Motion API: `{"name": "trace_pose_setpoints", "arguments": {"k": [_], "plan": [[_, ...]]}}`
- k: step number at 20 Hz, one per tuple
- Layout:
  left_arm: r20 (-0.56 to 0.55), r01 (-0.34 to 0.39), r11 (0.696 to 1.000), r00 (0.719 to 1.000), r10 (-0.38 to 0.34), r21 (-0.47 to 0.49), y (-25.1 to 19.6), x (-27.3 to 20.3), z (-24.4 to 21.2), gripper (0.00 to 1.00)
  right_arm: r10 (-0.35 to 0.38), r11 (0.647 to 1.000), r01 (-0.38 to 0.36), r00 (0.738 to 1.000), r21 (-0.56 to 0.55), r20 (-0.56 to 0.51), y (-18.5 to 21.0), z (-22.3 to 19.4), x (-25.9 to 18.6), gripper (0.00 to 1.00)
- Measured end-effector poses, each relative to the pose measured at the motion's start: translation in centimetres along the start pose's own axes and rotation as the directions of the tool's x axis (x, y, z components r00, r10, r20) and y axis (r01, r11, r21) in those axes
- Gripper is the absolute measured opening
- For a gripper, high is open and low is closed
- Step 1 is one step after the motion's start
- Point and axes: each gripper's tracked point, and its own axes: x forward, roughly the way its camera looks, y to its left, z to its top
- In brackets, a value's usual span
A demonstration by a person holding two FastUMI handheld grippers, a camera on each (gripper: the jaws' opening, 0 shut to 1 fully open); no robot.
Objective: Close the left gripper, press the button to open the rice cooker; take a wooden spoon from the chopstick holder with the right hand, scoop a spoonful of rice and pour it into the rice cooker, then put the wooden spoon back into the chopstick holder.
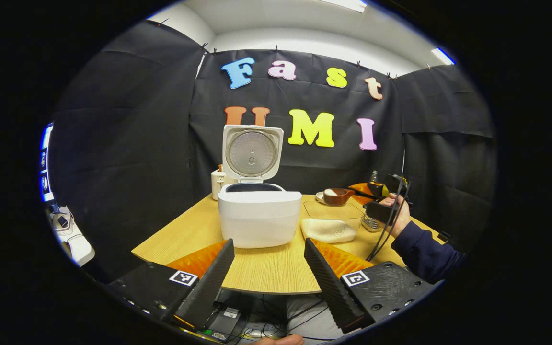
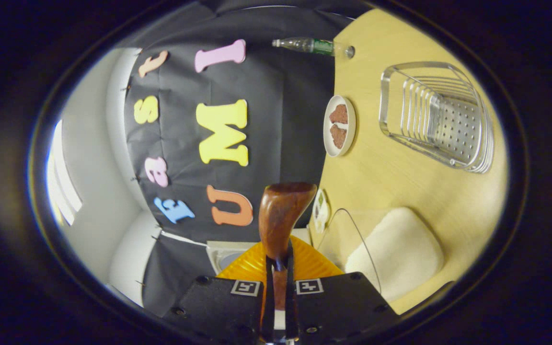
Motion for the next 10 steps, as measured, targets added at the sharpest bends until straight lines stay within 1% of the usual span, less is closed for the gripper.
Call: {"name": "trace_pose_setpoints", "arguments": {"k": [1,4,7,10], "plan": [[0.0,0.001,1.0,1.0,-0.001,-0.001,-0.04,-0.12,0.0,0.94,0.002,1.0,-0.002,1.0,0.005,0.005,0.12,0.29,-0.13,0.13],[0.005,0.0,1.0,1.0,0.0,0.008,0.09,-0.32,0.15,0.94,-0.032,0.999,0.033,0.999,-0.028,0.018,-0.3,0.85,-0.04,0.13],[0.007,0.006,1.0,1.0,-0.007,0.01,-0.03,-0.4,0.1,0.94,-0.023,1.0,0.023,1.0,0.002,0.019,0.1,1.05,0.06,0.13],[0.016,0.019,1.0,1.0,-0.019,0.016,-0.23,-0.73,0.26,0.94,-0.032,0.999,0.032,0.999,-0.015,0.012,0.6,0.57,0.4,0.14]]}}
